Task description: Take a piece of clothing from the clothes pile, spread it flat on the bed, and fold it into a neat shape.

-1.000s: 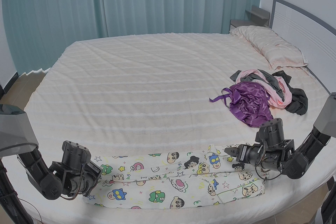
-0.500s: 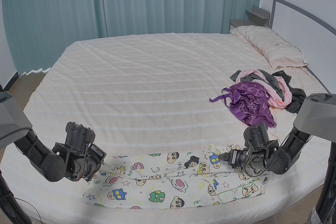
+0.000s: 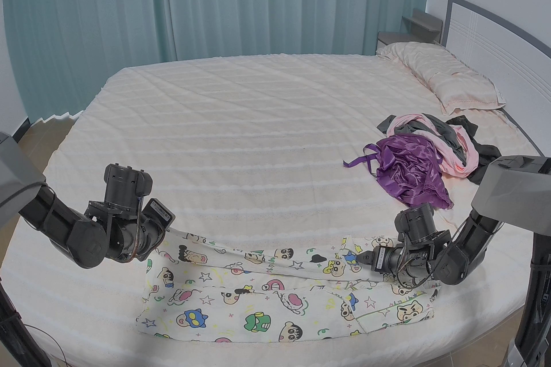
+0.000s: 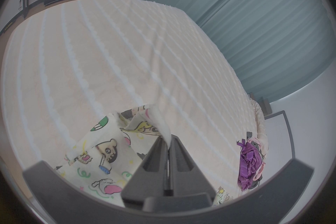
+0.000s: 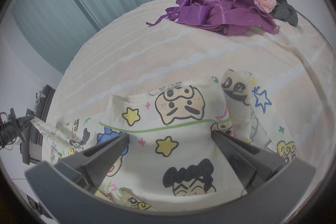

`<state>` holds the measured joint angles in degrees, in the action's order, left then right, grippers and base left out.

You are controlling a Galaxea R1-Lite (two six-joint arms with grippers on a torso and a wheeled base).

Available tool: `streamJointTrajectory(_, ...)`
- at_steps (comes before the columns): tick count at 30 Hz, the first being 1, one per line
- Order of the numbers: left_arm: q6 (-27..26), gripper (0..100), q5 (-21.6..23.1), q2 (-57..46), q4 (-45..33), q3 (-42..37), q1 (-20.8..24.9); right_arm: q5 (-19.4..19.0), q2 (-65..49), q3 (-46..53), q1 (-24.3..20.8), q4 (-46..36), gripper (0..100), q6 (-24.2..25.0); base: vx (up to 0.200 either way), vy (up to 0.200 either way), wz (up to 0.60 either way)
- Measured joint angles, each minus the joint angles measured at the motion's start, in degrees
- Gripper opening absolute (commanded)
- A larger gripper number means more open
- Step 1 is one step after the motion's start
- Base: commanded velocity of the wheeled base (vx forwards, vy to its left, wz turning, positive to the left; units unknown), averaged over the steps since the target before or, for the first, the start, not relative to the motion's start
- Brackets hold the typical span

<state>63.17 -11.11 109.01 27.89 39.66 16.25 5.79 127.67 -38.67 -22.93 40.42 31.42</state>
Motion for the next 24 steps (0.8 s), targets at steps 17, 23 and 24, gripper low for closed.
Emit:
streamJointTrajectory(17, -3.6, 0, 1.7, 1.9, 0.6, 5.6, -1.2, -0.2, 0.5, -0.4, 0.0, 0.0, 100, 1.2, 0.0, 0.0, 0.0)
streamJointTrajectory(23, -3.6, 0, 1.9, 2.1, 0.5, 4.7, -1.3, -0.2, 0.5, -0.4, 0.0, 0.0, 100, 1.3, 0.0, 0.0, 0.0)
streamJointTrajectory(24, -3.6, 0, 1.9, 2.1, 0.5, 4.3, -1.3, -0.2, 0.5, -0.4, 0.0, 0.0, 100, 1.3, 0.0, 0.0, 0.0)
